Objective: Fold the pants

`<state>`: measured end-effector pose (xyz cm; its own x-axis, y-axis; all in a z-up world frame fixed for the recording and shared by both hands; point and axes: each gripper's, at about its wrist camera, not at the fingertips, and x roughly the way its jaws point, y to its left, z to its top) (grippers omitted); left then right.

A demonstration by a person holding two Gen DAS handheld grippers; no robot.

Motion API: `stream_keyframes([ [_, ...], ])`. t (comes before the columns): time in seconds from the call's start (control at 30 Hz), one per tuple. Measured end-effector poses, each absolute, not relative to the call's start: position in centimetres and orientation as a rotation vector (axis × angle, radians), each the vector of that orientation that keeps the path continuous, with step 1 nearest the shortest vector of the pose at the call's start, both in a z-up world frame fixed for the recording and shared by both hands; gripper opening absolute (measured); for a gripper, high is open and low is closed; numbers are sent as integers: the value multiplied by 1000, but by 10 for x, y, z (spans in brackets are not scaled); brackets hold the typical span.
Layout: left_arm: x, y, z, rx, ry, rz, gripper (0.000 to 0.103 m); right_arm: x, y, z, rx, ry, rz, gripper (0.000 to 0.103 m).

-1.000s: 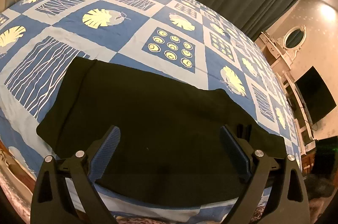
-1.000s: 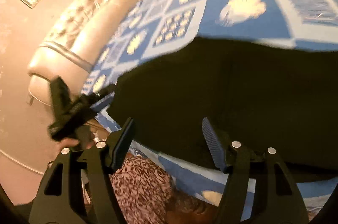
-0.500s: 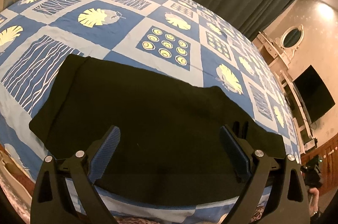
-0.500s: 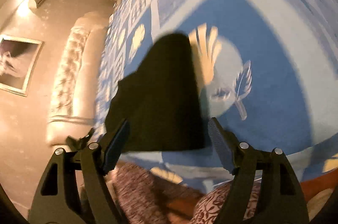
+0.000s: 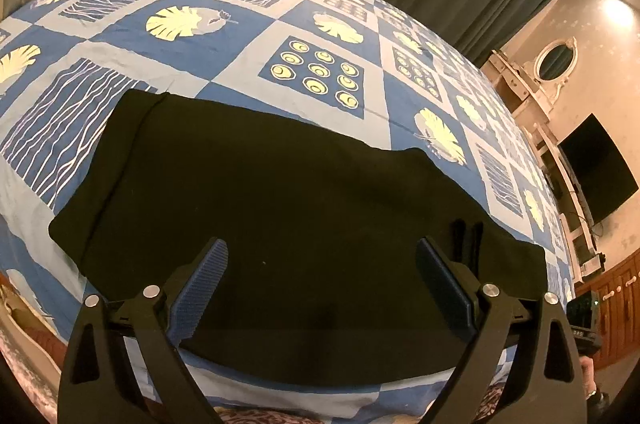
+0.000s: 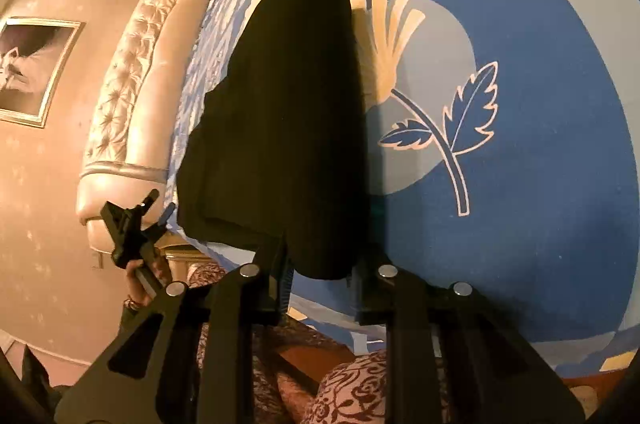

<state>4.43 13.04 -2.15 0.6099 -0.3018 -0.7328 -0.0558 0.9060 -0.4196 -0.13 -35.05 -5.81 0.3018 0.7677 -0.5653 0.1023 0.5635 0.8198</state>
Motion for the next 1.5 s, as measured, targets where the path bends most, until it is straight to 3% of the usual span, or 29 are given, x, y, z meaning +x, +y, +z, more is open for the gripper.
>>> stream_keyframes([
  [0.07,44,131,-21,-435,909,-151,94,-3,-356,-57,946,1200,570,33],
  [0.2,43,132,-16,-439,881,-156,94,2,-382,-38,974,1120,577,73],
  [0.27,42,132,-14,-446,874,-156,94,11,-397,-33,998,1071,555,76],
  [0.63,42,138,-18,-459,875,-148,94,96,-384,-60,1064,1074,556,74],
  [0.67,42,139,-19,-463,876,-146,94,99,-384,-62,1064,1074,552,58],
  [0.7,42,140,-20,-467,878,-146,94,100,-383,-64,1052,1089,535,34],
  [0.77,43,142,-22,-469,882,-145,94,102,-380,-71,1033,1125,516,23],
  [0.83,43,143,-22,-468,885,-146,94,101,-382,-74,1037,1118,509,22],
  [0.93,43,146,-22,-471,891,-149,94,97,-384,-72,1020,1097,486,33],
  [1.0,43,154,-17,-495,887,-180,94,91,-383,-62,993,1079,456,57],
  [1.07,43,165,-12,-522,875,-208,94,80,-382,-45,937,1038,419,67],
  [1.37,44,295,-42,-843,868,-311,94,34,-373,9,906,928,442,75],
  [1.5,51,324,-58,-848,897,-269,94,22,-362,21,923,911,472,78],
])
